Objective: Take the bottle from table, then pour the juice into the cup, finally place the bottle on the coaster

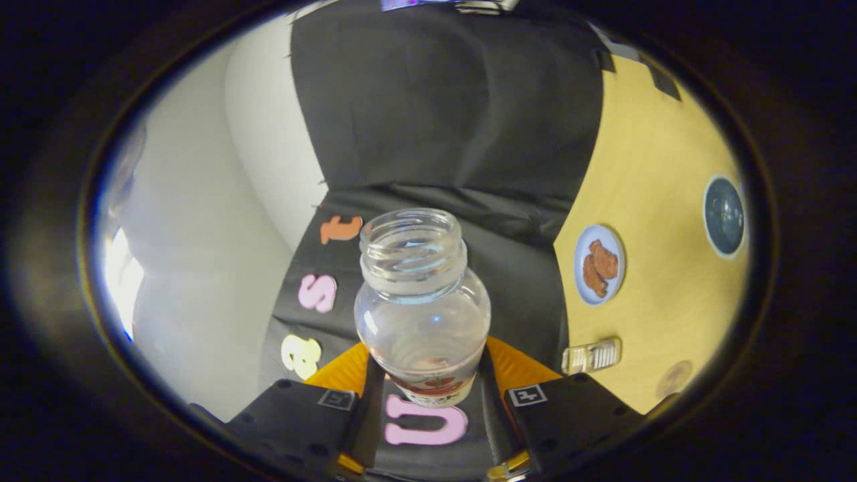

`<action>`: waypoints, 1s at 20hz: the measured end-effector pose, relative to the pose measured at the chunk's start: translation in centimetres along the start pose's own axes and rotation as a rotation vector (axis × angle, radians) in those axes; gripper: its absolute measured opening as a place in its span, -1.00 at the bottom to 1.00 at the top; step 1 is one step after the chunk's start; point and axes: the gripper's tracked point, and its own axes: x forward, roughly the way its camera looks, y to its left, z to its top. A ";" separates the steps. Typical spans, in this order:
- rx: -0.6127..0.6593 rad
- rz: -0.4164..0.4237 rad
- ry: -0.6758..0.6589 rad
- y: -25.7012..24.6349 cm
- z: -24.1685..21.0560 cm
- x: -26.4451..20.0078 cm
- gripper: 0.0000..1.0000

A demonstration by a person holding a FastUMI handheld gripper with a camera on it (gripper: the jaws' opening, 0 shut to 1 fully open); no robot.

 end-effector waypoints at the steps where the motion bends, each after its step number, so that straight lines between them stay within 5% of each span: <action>1: -0.058 -0.012 0.025 -0.3 -0.5 -0.1 0.36; 14: -0.808 -0.080 0.356 -3.2 -6.5 -1.1 0.36; 20: -0.981 -0.128 0.485 -7.3 -9.6 -1.3 0.36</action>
